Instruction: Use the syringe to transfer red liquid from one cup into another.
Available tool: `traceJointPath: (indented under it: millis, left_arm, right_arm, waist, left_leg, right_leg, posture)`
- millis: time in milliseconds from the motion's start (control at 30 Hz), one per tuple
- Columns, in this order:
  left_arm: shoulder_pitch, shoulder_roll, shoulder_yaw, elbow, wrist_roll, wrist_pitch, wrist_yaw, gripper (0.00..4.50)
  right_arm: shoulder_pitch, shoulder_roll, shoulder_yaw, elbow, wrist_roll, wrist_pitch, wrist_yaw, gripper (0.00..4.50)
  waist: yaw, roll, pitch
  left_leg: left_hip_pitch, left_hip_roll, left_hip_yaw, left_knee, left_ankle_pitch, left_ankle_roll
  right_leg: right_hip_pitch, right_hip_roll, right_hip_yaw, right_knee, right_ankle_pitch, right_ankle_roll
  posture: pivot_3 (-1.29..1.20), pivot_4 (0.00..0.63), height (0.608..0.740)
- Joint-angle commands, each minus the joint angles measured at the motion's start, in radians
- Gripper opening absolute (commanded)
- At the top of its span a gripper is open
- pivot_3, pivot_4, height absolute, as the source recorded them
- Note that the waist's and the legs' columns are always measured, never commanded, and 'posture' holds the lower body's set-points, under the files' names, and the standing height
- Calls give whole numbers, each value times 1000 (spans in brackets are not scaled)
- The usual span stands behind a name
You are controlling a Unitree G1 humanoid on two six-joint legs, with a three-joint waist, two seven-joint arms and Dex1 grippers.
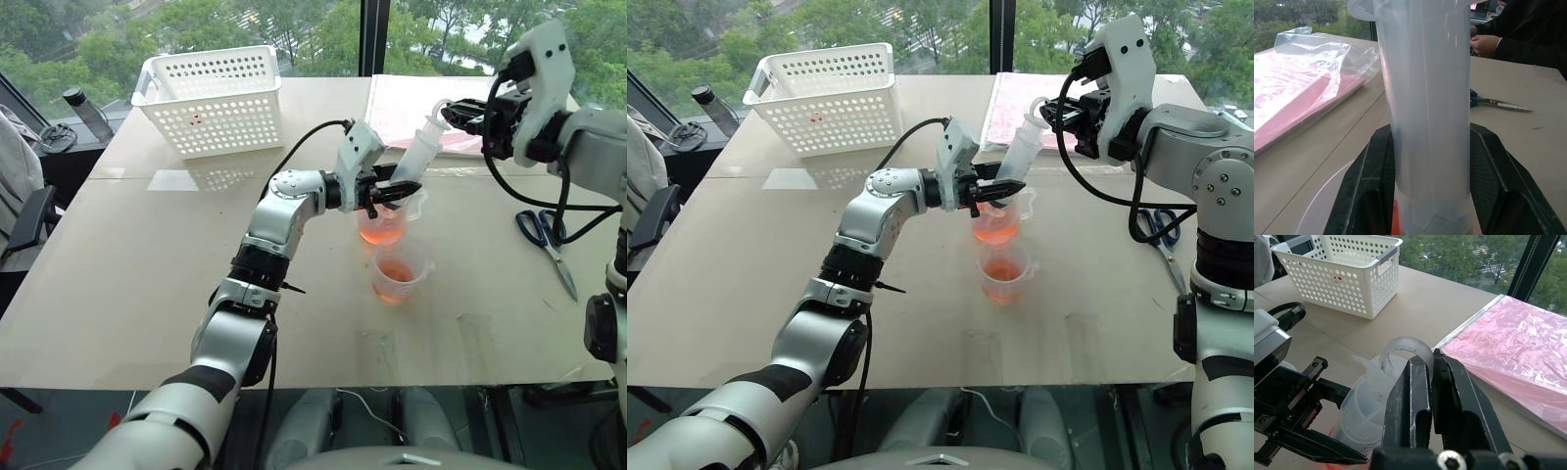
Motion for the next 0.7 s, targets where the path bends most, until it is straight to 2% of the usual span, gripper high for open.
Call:
traceJointPath:
  millis: [33, 300, 333, 367, 400, 633, 700]
  left_arm:
    - [35, -13, -75, 3, 7, 2, -65, 1430]
    - [27, -21, -38, -34, -22, 10, -52, 1430]
    - [20, -25, -23, -42, -34, 13, -42, 1430]
    - [13, -28, -9, -49, -45, 15, -34, 1430]
    - [7, -31, 2, -58, -55, 15, -26, 1430]
    - [-3, -14, 36, -94, -95, 28, 2, 1430]
    - [-9, -17, 51, -86, -102, 13, 19, 1430]
  right_arm:
    - [-73, -44, -107, 6, -82, -78, -33, 20]
    - [-19, -36, -114, -37, -56, -69, -14, 20]
    - [-8, -50, -108, -48, -62, -91, 14, 572]
    - [1, -51, -117, -57, -56, -100, 27, 757]
    - [11, -51, -126, -66, -46, -104, 40, 1148]
    - [107, -59, -162, -167, -8, -118, 107, 4446]
    - [152, -63, -188, -222, 1, -143, 134, 4479]
  waist:
    - [0, 0, 0]
    - [0, 0, 0]
    - [0, 0, 0]
    - [1, 0, 0]
    - [2, 0, 0]
    - [-5, 0, 0]
    - [-5, 0, 1]
  left_leg:
    - [0, 0, 0, 0, 0, 0]
    - [0, 0, 0, 0, 0, 0]
    - [0, 0, 0, 0, 0, 0]
    - [0, 0, 0, 0, 0, 0]
    - [-1, 0, 0, 0, 0, 0]
    - [-15, 0, 1, 3, 0, 0]
    - [-15, 0, 1, 3, 0, 0]
  right_leg:
    - [0, 0, 0, 0, 0, 0]
    - [0, 0, 0, 0, 0, 0]
    - [0, 0, 0, 0, 0, 0]
    - [0, 0, 0, 0, 0, 0]
    - [-1, 0, 0, 0, 0, 0]
    - [-16, -1, 1, 6, 0, 0]
    - [-16, -1, 1, 6, 0, 0]
  posture:
    - [0, 150, 740]
    - [0, 150, 740]
    - [0, 150, 740]
    - [0, 150, 740]
    - [0, 150, 740]
    - [0, 150, 740]
    - [0, 150, 740]
